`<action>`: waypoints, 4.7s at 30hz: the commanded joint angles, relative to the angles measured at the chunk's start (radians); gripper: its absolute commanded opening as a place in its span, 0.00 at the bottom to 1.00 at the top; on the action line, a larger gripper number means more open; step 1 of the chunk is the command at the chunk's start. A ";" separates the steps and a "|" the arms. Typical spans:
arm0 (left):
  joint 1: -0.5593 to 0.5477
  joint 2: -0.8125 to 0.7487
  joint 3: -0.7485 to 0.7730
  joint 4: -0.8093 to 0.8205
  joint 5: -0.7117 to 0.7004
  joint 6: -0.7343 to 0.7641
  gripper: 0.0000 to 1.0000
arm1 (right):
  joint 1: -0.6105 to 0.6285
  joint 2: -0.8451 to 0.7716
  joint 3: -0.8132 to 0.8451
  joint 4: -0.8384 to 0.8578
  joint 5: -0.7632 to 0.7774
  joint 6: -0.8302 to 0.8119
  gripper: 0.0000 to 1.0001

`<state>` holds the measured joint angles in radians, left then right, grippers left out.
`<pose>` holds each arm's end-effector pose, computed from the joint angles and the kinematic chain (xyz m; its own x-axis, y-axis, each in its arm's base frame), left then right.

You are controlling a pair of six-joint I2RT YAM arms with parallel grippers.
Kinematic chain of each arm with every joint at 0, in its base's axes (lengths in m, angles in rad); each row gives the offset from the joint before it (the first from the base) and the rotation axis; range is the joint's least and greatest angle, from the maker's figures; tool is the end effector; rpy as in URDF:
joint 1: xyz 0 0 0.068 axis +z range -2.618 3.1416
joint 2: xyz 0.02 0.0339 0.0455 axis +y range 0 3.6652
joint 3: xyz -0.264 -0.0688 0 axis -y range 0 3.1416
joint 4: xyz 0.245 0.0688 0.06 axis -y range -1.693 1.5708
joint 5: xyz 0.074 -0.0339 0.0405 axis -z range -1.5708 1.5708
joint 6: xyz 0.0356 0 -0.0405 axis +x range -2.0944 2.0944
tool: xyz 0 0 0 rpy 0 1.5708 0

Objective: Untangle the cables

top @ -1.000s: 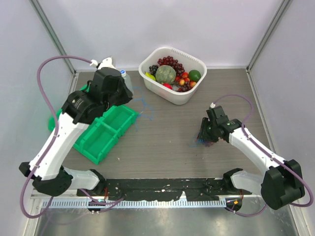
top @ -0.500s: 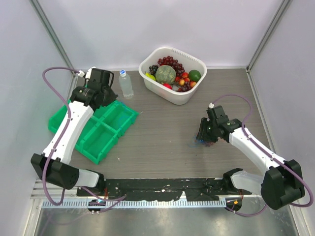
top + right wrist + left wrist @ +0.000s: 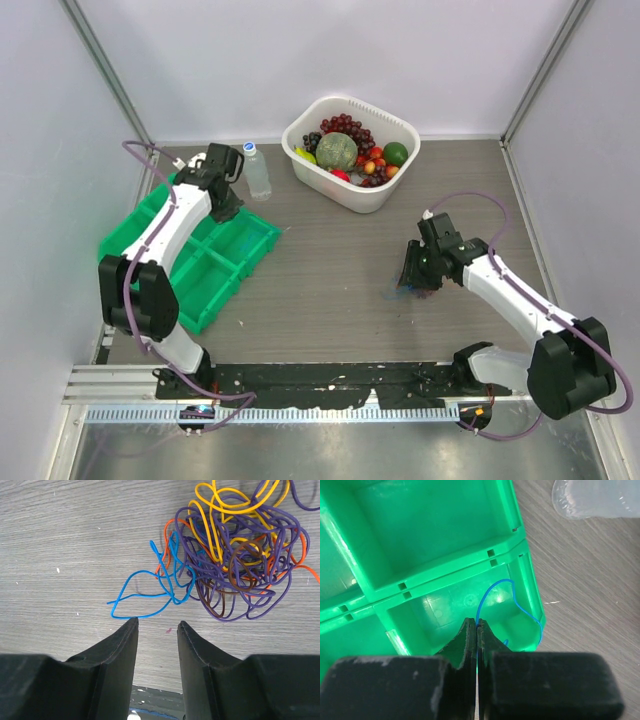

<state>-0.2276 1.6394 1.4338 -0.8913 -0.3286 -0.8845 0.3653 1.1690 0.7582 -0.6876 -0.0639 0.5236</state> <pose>0.3332 -0.0654 0.2898 -0.6035 -0.6118 -0.5113 -0.6262 0.7607 -0.1711 0.2002 0.0790 0.2161 -0.9121 0.1854 -0.3656 0.0836 0.9573 0.2768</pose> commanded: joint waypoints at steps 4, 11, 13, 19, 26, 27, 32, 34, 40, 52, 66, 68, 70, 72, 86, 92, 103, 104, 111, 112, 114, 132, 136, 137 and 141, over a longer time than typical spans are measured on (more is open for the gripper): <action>0.004 -0.185 0.008 0.123 -0.004 0.045 0.00 | 0.000 0.049 0.086 -0.017 -0.016 -0.066 0.42; 0.004 -0.323 -0.032 0.230 0.017 0.117 0.00 | 0.000 0.106 0.069 0.039 -0.065 -0.080 0.42; 0.002 -0.328 -0.049 0.239 0.014 0.136 0.00 | 0.000 0.115 0.079 0.039 -0.059 -0.077 0.43; 0.007 -0.253 -0.116 0.265 0.043 0.101 0.00 | 0.000 0.089 0.102 0.017 -0.060 -0.073 0.42; 0.013 -0.144 -0.193 0.226 0.029 0.125 0.00 | 0.000 0.060 0.053 0.019 -0.065 -0.059 0.42; 0.011 -0.142 -0.200 0.233 0.026 0.134 0.00 | 0.000 0.051 0.052 0.019 -0.068 -0.056 0.42; 0.011 -0.141 -0.175 0.184 0.013 0.139 0.19 | 0.000 0.044 0.076 -0.003 -0.057 -0.045 0.42; 0.013 -0.151 -0.159 0.147 0.042 0.130 0.41 | 0.000 0.043 0.085 -0.009 -0.059 -0.042 0.42; 0.013 -0.283 -0.234 0.158 0.095 0.088 0.66 | -0.015 0.067 0.093 0.003 -0.022 -0.057 0.42; -0.327 -0.452 -0.455 0.422 0.441 -0.082 0.67 | -0.127 0.124 0.084 0.010 0.009 -0.094 0.42; -0.762 0.118 -0.147 0.541 0.516 0.068 0.62 | -0.128 0.176 0.040 0.100 -0.172 0.007 0.39; -0.762 0.178 -0.083 0.590 0.559 0.064 0.64 | -0.129 0.152 0.023 0.100 -0.175 0.022 0.38; -0.760 0.239 -0.015 0.609 0.579 0.055 0.66 | -0.129 0.118 0.012 0.097 -0.159 0.029 0.39; -0.762 0.296 0.058 0.591 0.585 0.045 0.65 | -0.129 0.098 0.010 0.080 -0.140 0.035 0.38; -0.751 0.427 0.135 0.532 0.600 0.024 0.42 | -0.181 0.070 0.036 0.013 -0.094 -0.036 0.39; -0.747 0.429 0.189 0.445 0.605 0.081 0.06 | -0.180 0.138 0.041 0.056 -0.182 -0.082 0.41; -0.762 0.081 0.132 0.298 0.531 0.278 0.00 | -0.183 0.236 0.036 0.091 -0.024 -0.014 0.36; -0.765 0.036 0.151 0.260 0.510 0.304 0.00 | -0.184 0.245 0.039 0.094 -0.014 -0.007 0.36; -0.757 -0.231 0.483 -0.058 0.189 0.407 0.00 | -0.200 0.308 0.049 0.111 0.029 0.019 0.35; -0.751 -0.245 0.549 -0.083 0.178 0.404 0.00 | -0.201 0.317 0.047 0.117 0.036 0.024 0.35; -0.748 -0.257 0.688 -0.150 0.145 0.398 0.00 | -0.213 0.339 0.046 0.120 0.038 0.032 0.35; -0.748 -0.332 0.964 -0.112 -0.065 0.415 0.00 | -0.266 0.374 0.069 0.146 -0.063 -0.017 0.36; -0.748 -0.302 0.927 -0.227 -0.252 0.410 0.00 | -0.264 0.348 0.093 0.129 -0.129 -0.071 0.41; -0.748 -0.296 0.907 -0.253 -0.310 0.413 0.00 | -0.266 0.336 0.101 0.119 -0.131 -0.083 0.42; -0.695 -0.294 0.800 -0.259 -0.403 0.421 0.00 | -0.266 0.311 0.115 0.091 -0.142 -0.089 0.43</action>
<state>-0.9657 1.3285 2.3112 -1.1023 -0.5713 -0.4847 0.1070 1.5242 0.8280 -0.6186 -0.1909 0.4732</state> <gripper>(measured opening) 0.012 0.426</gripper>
